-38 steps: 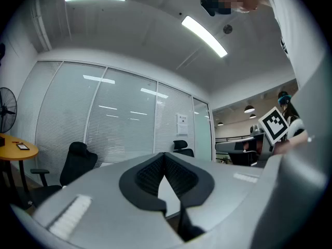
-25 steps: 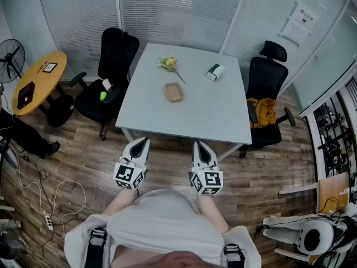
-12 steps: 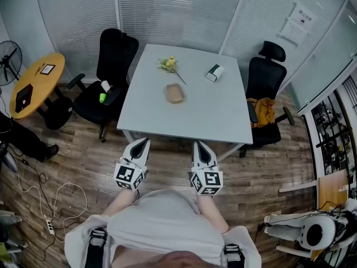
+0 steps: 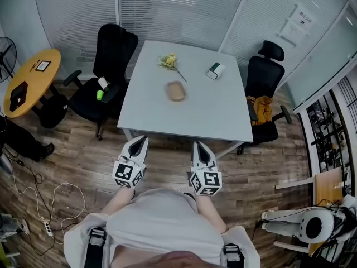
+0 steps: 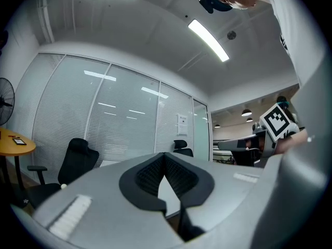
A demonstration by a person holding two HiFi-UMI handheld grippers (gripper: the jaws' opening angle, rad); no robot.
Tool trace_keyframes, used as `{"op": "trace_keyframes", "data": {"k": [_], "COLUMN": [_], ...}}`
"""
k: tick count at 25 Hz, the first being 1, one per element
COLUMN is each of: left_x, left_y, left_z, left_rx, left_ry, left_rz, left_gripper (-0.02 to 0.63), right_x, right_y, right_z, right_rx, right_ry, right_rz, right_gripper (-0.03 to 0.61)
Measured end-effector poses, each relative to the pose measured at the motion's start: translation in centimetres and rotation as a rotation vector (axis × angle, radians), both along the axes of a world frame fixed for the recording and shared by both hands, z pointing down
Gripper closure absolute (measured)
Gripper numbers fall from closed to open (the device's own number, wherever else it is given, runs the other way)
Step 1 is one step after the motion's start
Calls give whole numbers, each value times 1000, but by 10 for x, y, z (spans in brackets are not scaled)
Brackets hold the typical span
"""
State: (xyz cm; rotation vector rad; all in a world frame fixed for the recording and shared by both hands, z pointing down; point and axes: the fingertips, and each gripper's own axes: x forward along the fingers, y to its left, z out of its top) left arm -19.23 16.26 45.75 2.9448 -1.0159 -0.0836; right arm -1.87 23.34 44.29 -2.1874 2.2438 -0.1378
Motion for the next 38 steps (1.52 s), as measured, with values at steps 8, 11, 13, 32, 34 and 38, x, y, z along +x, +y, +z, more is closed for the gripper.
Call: {"op": "trace_keyframes", "data": {"k": [8, 11, 13, 32, 34, 38], "left_x": [5, 16, 25, 155, 160, 164], "left_y": [-25, -42, -54, -247, -257, -274], "left_z": [2, 6, 9, -3, -2, 1], "left_rx": [-11, -20, -19, 15, 4, -10], "left_ry": [0, -2, -10, -44, -46, -52], "left_rz": [3, -5, -14, -234, -256, -282], "left_gripper": [604, 603, 603, 603, 603, 603], "right_x": [4, 17, 27, 181, 187, 191], "right_y": [-26, -45, -60, -286, -301, -324], "right_z": [3, 6, 10, 3, 3, 4], "right_rx": [-7, -4, -1, 15, 12, 8], "right_ry": [-4, -13, -21, 5, -2, -11], "right_rz": [0, -7, -17, -213, -231, -260], "right_gripper": [569, 569, 569, 569, 569, 569]}}
